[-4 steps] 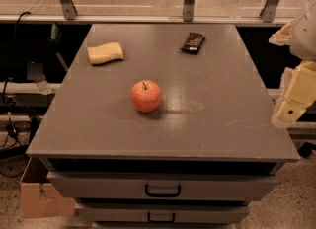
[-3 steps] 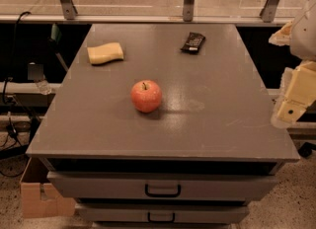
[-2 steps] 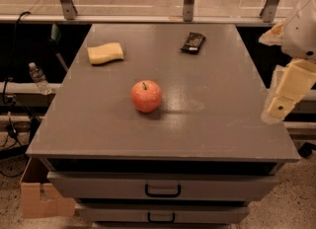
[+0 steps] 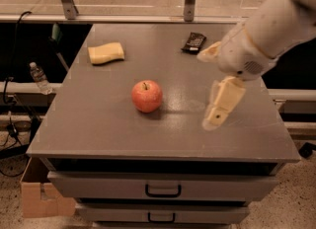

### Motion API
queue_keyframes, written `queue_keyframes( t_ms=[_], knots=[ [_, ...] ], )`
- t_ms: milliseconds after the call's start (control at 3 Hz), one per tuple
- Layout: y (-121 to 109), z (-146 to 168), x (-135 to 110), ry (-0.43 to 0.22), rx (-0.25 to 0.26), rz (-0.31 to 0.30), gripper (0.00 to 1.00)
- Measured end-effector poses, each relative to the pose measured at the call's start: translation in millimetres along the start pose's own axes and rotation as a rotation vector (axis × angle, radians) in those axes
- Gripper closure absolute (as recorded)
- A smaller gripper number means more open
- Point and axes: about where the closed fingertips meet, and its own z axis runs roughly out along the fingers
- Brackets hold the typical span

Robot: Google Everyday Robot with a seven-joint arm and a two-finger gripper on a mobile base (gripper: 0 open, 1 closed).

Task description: Pick apple

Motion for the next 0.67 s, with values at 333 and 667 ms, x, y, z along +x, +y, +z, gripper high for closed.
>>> queue_keyframes(
  t_ms=[333, 667],
  knots=[
    [-3.4, 45.8, -26.3, -0.107, -0.046, -0.033, 0.00],
    [-6.3, 78.7, -50.0, -0.188, -0.076, -0.052, 0.00]
  ],
)
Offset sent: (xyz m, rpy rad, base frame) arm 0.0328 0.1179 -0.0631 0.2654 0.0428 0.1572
